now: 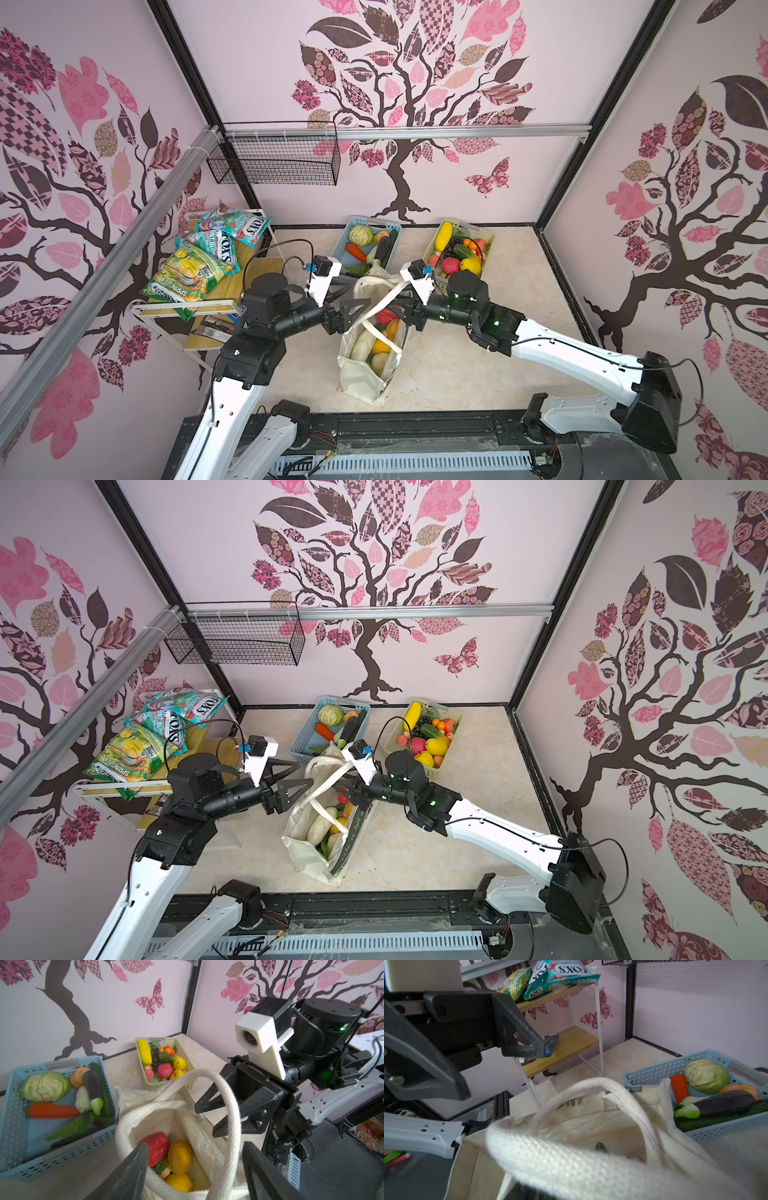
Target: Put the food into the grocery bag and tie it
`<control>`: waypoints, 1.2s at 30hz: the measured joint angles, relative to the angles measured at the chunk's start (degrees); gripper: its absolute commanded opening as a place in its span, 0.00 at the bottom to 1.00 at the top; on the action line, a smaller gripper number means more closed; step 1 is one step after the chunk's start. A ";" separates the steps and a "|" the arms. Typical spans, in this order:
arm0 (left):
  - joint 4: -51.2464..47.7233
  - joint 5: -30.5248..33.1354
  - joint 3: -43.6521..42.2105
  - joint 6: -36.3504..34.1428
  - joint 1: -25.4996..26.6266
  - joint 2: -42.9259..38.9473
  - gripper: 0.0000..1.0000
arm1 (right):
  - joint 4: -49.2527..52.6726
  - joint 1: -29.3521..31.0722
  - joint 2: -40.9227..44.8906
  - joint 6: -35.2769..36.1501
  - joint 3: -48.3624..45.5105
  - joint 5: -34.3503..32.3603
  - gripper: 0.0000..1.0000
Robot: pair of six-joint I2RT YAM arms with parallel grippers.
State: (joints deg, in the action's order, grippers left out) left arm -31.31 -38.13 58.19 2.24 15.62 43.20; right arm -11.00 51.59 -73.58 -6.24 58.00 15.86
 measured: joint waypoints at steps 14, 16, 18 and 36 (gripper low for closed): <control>-13.99 21.35 14.97 6.62 -0.59 21.16 0.66 | -0.48 0.00 -1.42 0.00 2.56 -1.44 0.43; -15.54 20.90 14.97 6.82 -0.59 21.33 0.66 | -0.50 0.00 -1.44 0.00 2.34 -1.46 0.44; -16.26 20.15 14.97 6.88 -0.59 20.98 0.65 | -0.57 0.00 -1.60 0.02 2.32 -1.44 0.44; -18.45 10.56 13.22 8.57 1.27 20.61 0.38 | -0.76 0.00 -2.78 0.24 1.99 -1.31 0.44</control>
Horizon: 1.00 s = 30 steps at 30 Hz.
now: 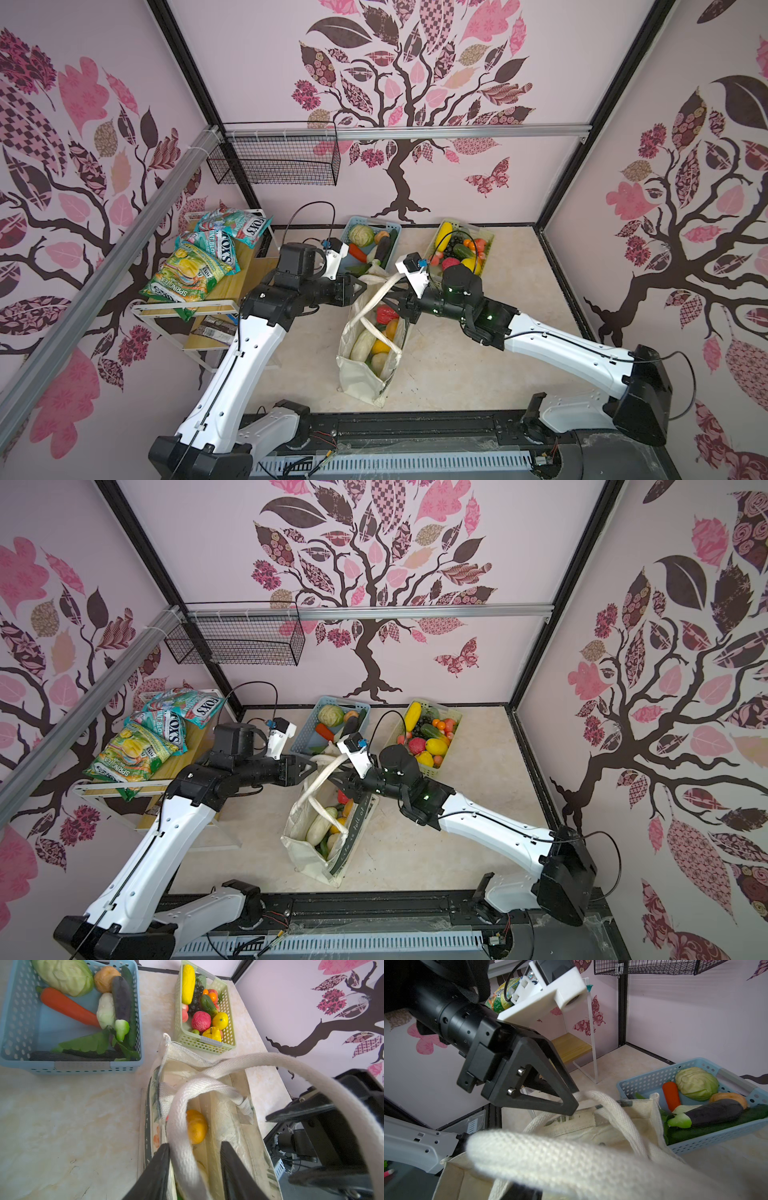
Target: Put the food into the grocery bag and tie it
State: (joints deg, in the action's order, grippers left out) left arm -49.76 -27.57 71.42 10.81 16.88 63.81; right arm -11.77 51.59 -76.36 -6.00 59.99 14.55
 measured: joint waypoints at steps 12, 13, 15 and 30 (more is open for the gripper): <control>0.37 1.46 0.04 0.68 2.47 2.62 0.02 | 0.37 0.00 -0.26 0.48 -0.02 -0.02 0.44; 0.79 1.40 0.04 0.85 2.58 2.67 0.00 | 0.46 0.00 -0.26 0.66 -0.02 -0.02 0.44; 1.64 1.07 0.09 1.36 2.89 2.84 0.00 | 0.68 0.00 -0.26 0.87 -0.02 -0.15 0.44; 10.91 -7.72 11.54 1.25 5.01 10.21 0.00 | 4.13 -6.64 0.31 2.91 -1.16 0.81 0.48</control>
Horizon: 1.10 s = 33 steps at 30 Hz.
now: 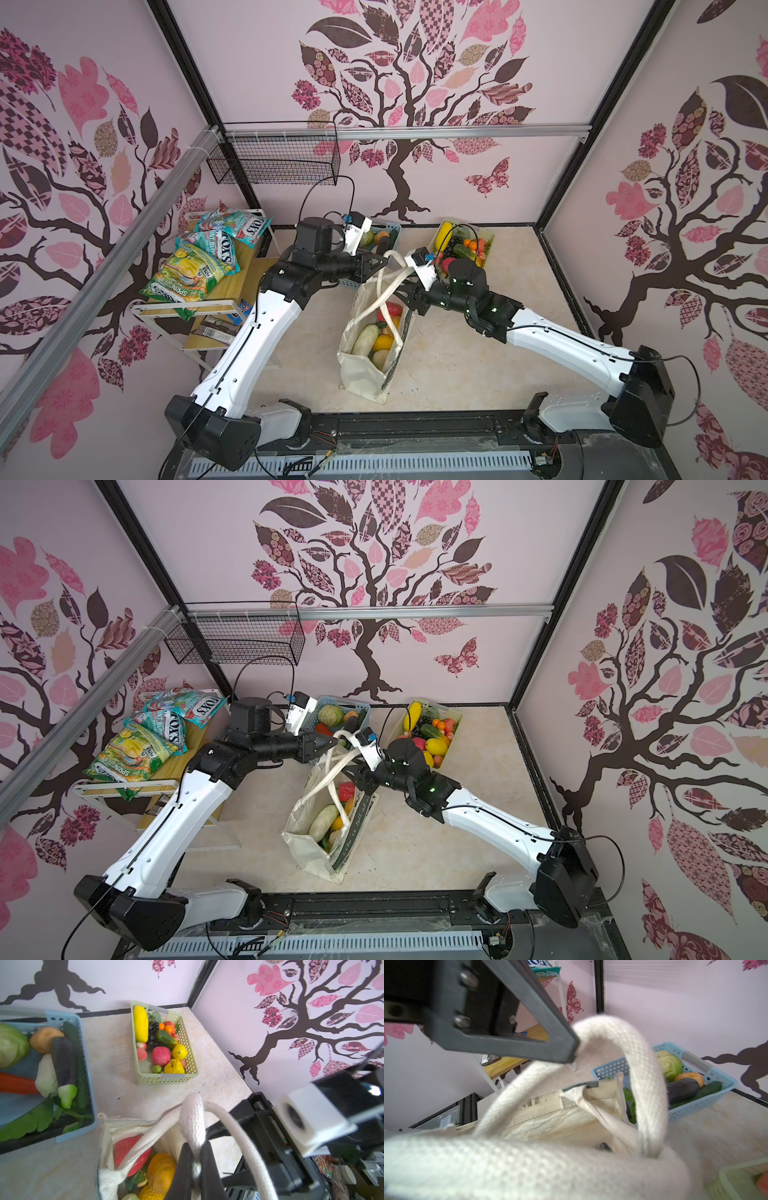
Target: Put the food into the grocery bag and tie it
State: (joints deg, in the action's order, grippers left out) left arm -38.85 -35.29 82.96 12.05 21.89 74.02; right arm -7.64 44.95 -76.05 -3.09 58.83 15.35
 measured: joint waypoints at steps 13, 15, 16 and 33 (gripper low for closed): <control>-1.62 -5.40 11.56 -3.69 4.57 7.43 0.00 | -2.73 -1.18 -0.13 2.19 -0.74 13.14 0.55; -1.38 -6.40 11.56 -3.43 4.59 7.65 0.00 | -5.27 -1.03 -0.13 2.25 -1.84 15.80 0.57; -1.38 -6.93 11.56 -3.37 4.63 7.65 0.00 | -6.82 -0.74 -0.17 2.25 -2.49 17.14 0.59; -3.63 -6.21 11.50 -1.27 4.90 5.70 0.00 | -38.47 5.92 -10.43 0.50 -6.78 16.24 0.73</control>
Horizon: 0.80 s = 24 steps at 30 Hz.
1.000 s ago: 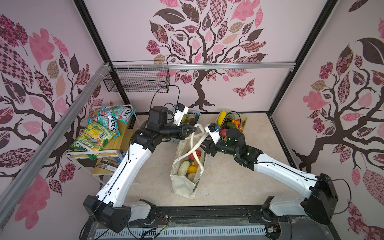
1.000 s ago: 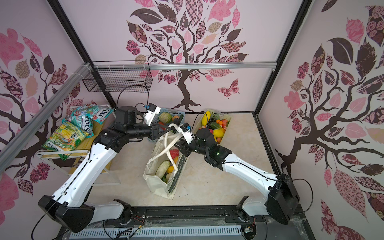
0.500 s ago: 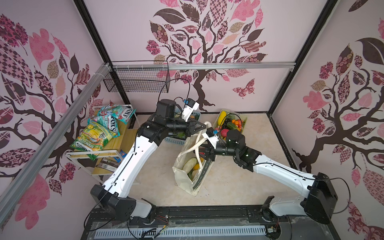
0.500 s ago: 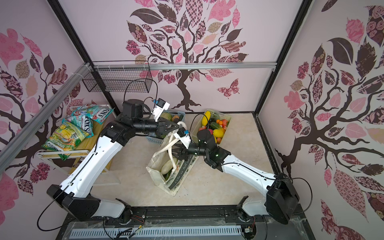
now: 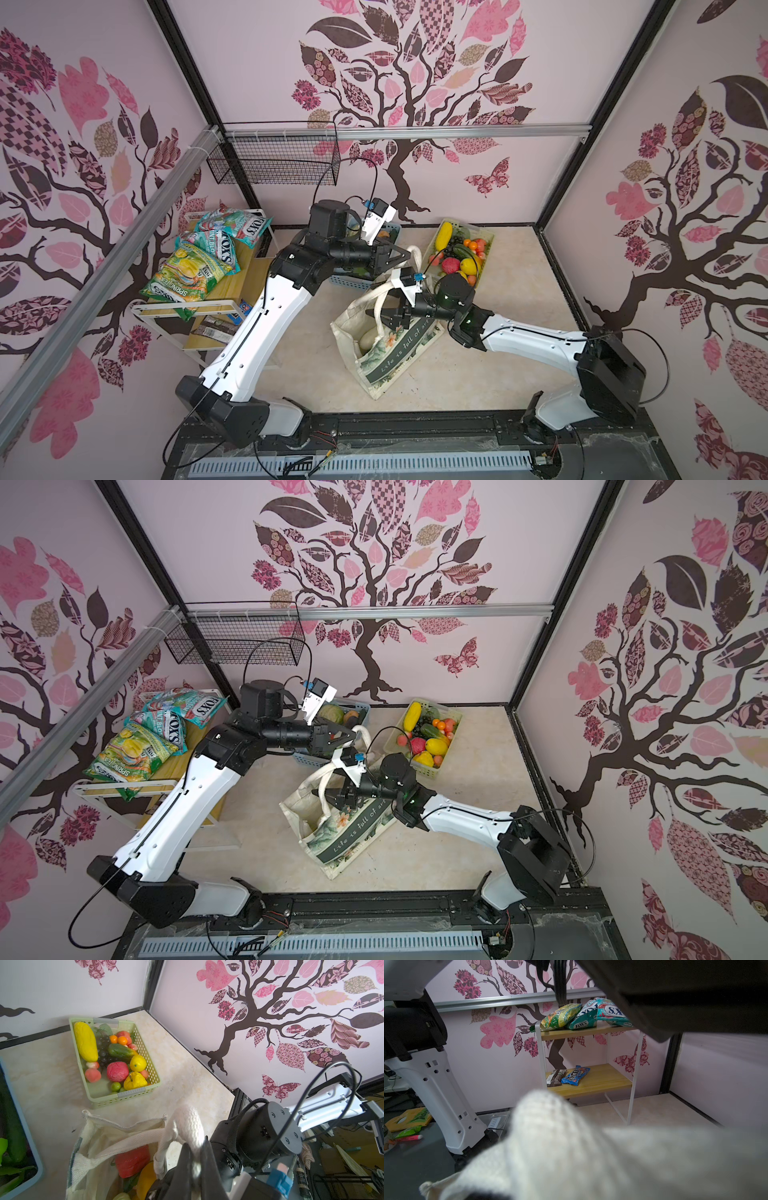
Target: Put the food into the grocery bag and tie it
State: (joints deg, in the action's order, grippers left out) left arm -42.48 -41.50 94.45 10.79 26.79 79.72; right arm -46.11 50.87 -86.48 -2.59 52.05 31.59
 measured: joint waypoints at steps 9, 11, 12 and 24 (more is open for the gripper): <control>-2.38 1.88 0.02 -0.04 -0.02 -0.20 0.00 | -9.57 1.92 -5.03 -1.49 0.61 -1.86 0.65; -2.89 2.34 0.04 -0.07 -0.02 -0.22 0.00 | -10.10 2.34 -5.42 -1.49 1.36 -2.01 0.65; -3.04 2.62 0.04 -0.07 -0.02 -0.26 0.00 | -10.58 2.45 -5.44 -1.49 1.38 -2.01 0.66; -6.62 6.78 0.76 -1.01 0.00 -2.75 0.00 | -12.76 3.69 -5.44 0.07 2.10 -1.84 0.60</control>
State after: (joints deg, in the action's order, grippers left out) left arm -49.10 -34.72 95.22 9.78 26.79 76.97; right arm -58.87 54.57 -91.92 -2.52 54.15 29.76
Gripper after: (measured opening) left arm 0.063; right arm 0.604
